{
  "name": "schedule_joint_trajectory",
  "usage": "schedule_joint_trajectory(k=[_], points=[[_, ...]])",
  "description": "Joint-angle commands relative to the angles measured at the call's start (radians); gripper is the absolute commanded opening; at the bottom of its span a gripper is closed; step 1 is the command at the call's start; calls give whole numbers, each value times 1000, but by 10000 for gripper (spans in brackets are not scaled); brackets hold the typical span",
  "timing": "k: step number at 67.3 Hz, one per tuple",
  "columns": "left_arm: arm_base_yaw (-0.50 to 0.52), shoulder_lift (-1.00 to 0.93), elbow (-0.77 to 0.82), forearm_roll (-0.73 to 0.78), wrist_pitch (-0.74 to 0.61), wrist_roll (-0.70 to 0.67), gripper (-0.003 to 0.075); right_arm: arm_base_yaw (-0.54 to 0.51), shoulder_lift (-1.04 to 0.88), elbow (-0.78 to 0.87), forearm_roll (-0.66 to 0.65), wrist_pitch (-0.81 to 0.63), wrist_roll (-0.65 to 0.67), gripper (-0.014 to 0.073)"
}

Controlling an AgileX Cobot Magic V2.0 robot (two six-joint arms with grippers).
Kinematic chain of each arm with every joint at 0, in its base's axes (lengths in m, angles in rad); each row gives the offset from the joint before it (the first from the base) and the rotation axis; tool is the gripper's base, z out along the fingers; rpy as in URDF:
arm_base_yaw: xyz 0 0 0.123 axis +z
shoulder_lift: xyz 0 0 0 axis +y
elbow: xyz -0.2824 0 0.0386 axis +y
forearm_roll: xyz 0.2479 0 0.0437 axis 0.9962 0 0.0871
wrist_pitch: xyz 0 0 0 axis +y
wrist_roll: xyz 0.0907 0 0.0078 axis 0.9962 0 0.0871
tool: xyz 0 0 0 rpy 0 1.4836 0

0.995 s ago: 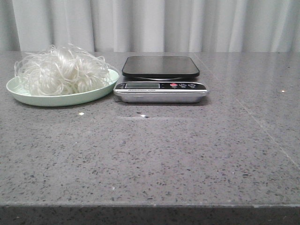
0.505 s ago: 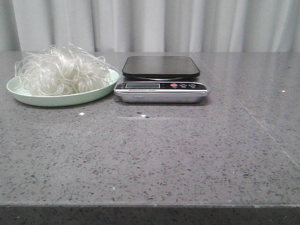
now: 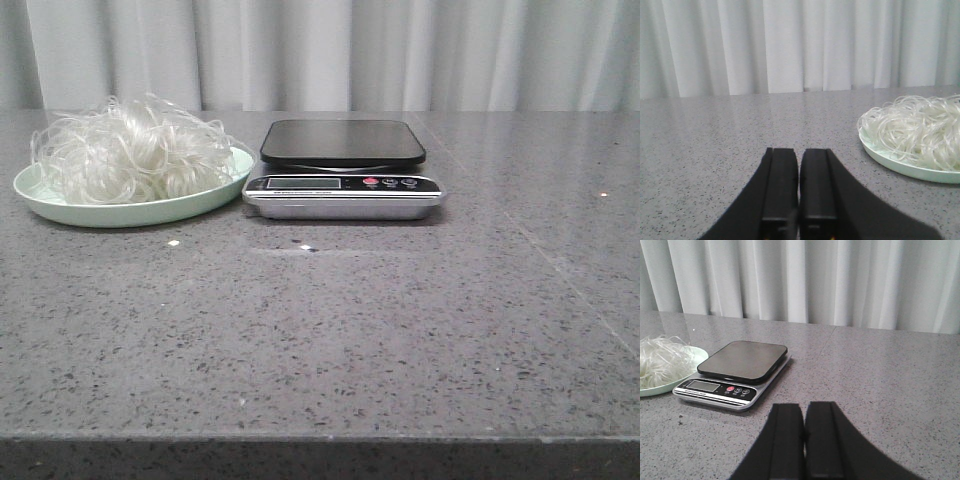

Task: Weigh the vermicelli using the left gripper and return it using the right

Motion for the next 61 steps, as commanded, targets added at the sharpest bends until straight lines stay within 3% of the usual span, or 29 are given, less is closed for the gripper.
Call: schedule_joint_trajectory(k=[1,11,23,35,61], points=[[-3,-23,6,0,-82,-5,127,-6,11,-19,-12,-92,-5,167],[-3,-23,6,0,-82,-5,127,-102,10,28,-26,-144,-5,167],[-3,-23,6,0,-82,-5,127,-242,2,180,-26,-372,-5,167],[-3,-23,6,0,-82,-5,127,-248,-49,344,-26,-583,-5,167],[-3,-21,6,0,-82,-5,127,-248,-46,340,-26,-536,-5,167]])
